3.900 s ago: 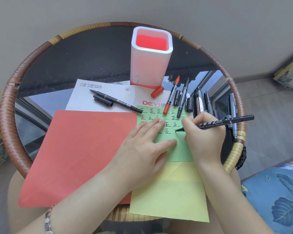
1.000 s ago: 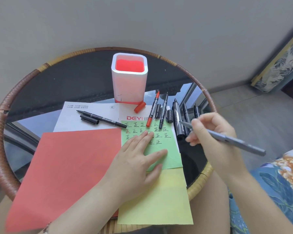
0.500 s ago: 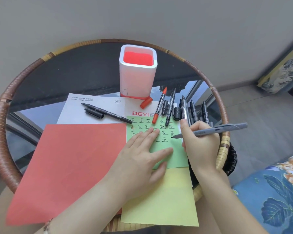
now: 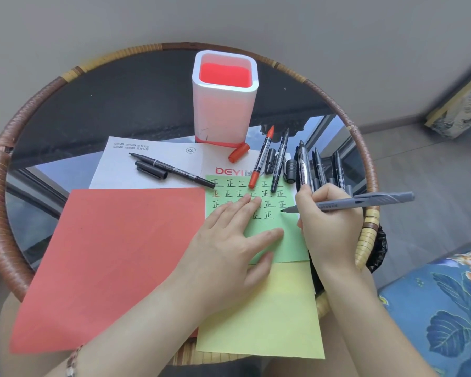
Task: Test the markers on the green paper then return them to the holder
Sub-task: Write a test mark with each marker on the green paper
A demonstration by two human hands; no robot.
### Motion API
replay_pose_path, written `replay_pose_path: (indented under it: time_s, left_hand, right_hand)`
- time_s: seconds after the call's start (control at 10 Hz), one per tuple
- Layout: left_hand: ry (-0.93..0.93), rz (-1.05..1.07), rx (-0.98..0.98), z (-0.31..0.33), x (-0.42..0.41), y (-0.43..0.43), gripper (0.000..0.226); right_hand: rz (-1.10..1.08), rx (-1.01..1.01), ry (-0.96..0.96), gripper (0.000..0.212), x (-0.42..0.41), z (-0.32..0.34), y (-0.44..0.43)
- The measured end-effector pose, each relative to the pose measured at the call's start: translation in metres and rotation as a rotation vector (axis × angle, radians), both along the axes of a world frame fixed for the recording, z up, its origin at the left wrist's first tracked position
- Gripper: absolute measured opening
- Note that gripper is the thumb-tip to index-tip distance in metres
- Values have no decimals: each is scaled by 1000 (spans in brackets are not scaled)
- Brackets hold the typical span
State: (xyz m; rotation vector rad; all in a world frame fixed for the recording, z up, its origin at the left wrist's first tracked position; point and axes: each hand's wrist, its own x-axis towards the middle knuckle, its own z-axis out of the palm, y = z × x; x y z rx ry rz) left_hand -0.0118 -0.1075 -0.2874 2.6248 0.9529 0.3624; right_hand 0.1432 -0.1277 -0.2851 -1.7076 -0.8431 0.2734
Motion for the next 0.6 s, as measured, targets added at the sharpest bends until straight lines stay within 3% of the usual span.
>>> replay_pose_path:
  time_s: [0.4, 0.6]
  left_hand:
    - [12, 1, -14, 2, 1, 0, 36]
    - [16, 4, -15, 2, 1, 0, 36]
  right_hand:
    - [-11, -15, -81, 36, -1, 1, 1]
    - [-44, -20, -30, 34, 1, 1, 2]
